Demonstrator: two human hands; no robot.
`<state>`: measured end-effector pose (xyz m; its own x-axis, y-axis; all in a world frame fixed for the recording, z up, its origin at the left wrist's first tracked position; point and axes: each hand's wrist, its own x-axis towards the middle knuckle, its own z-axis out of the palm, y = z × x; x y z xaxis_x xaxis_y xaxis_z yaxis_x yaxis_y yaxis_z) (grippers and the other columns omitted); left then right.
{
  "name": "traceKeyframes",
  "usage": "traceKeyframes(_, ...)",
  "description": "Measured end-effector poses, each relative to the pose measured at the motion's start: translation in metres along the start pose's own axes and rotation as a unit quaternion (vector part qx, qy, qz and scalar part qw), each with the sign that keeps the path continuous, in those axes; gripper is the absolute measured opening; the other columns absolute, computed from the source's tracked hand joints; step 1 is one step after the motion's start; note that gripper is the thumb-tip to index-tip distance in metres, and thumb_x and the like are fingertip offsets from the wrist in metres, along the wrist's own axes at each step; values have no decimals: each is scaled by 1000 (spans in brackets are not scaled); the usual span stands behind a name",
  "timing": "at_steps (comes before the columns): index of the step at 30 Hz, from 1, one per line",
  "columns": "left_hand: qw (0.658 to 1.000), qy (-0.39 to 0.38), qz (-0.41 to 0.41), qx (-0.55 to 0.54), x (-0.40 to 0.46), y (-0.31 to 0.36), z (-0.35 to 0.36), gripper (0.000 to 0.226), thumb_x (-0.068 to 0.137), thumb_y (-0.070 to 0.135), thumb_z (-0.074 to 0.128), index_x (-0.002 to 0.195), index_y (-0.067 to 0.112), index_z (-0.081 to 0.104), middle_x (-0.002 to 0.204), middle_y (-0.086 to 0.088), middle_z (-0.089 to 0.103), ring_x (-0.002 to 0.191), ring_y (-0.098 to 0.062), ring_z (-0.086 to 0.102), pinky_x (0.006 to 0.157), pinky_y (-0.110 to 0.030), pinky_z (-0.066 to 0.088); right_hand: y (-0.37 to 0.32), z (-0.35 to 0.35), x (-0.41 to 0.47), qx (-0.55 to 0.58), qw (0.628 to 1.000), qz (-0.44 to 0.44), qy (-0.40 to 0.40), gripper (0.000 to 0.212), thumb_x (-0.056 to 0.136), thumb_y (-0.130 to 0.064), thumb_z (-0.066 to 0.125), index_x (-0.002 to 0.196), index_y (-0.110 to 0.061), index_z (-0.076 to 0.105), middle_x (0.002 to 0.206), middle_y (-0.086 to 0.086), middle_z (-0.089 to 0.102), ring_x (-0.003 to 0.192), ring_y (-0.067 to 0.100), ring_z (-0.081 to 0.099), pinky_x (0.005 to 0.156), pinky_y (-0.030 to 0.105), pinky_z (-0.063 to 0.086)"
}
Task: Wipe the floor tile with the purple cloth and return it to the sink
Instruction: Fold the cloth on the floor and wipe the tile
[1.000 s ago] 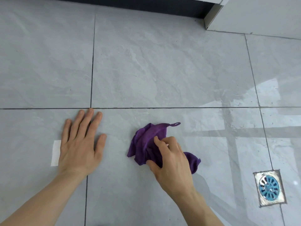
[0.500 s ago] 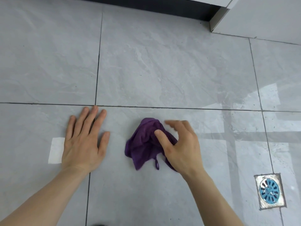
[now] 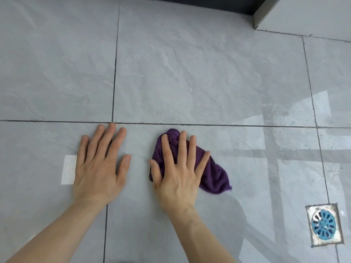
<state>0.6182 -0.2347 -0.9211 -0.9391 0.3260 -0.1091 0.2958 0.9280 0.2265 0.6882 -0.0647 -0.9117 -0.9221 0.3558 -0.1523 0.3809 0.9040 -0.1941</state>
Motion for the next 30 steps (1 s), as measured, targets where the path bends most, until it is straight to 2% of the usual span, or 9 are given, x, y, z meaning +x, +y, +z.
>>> traceKeyframes(3, 1000, -2, 0, 1, 0, 0, -1, 66, 97, 43, 36, 159, 23, 26, 169, -2, 24, 158, -22, 15, 128, -51, 10, 20, -4, 31, -14, 996, -93, 5, 53, 104, -52, 38, 155, -37, 31, 168, 4, 22, 156, 31, 10, 120, 66, 8)
traceKeyframes(7, 1000, -1, -2, -3, -1, 1, -1, 66, 97, 43, 36, 159, 23, 27, 169, -2, 25, 158, -22, 15, 128, -51, 9, 43, -17, 84, -31, 994, -107, 17, 52, 105, -51, 36, 155, -38, 31, 168, 2, 22, 156, 30, 11, 120, 65, 10)
traceKeyframes(10, 1000, -2, -1, 1, 0, 1, -1, 65, 97, 42, 37, 159, 22, 29, 168, -2, 25, 158, -22, 15, 128, -51, 10, 66, -19, 83, -20, 999, 13, 45, 52, 104, -51, 37, 155, -38, 30, 168, 2, 21, 156, 30, 10, 119, 67, 8)
traceKeyframes(13, 1000, -4, 0, 4, 1, 0, -1, 66, 97, 43, 36, 159, 22, 28, 169, -2, 25, 158, -22, 15, 128, -51, 10, 88, -17, 53, 2, 988, 143, 52, 54, 103, -48, 39, 154, -36, 30, 169, 3, 15, 156, 30, 6, 118, 70, 7)
traceKeyframes(16, 1000, -3, 1, 7, 0, 0, -1, 66, 97, 44, 35, 159, 22, 27, 168, -3, 25, 158, -22, 14, 128, -51, 10, 85, -14, 15, 3, 983, 181, 33, 57, 102, -49, 35, 156, -33, 26, 170, 5, 11, 156, 30, 5, 119, 69, 7)
traceKeyframes(19, 1000, 2, 0, 6, 1, 2, -1, 66, 97, 43, 36, 159, 21, 29, 168, -4, 27, 158, -23, 16, 128, -52, 11, 53, -7, -9, 14, 981, 195, 17, 60, 101, -50, 33, 158, -32, 23, 170, 8, 10, 156, 31, 5, 119, 68, 7)
traceKeyframes(21, 1000, 5, -1, 5, 1, 2, -1, 66, 96, 43, 37, 158, 20, 30, 168, -5, 27, 157, -24, 17, 128, -52, 11, 24, -2, -14, 15, 990, 140, -1, 61, 100, -51, 37, 157, -32, 26, 170, 9, 11, 156, 33, 5, 119, 69, 6)
traceKeyframes(25, 1000, 10, -2, 4, 1, 2, 0, 66, 96, 42, 39, 158, 21, 31, 167, -5, 29, 157, -25, 19, 128, -52, 12, -20, 6, -20, 9, 996, -69, -54, 56, 105, -54, 31, 157, -36, 24, 170, 5, 9, 157, 31, -1, 121, 66, 4)
traceKeyframes(30, 1000, 5, 1, -3, 1, 2, -1, 66, 96, 43, 36, 158, 19, 32, 167, -6, 29, 157, -25, 19, 127, -53, 11, 5, 2, -44, 4, 981, -170, -98, 54, 106, -55, 30, 156, -37, 25, 170, 1, 10, 157, 29, 3, 120, 65, 16)
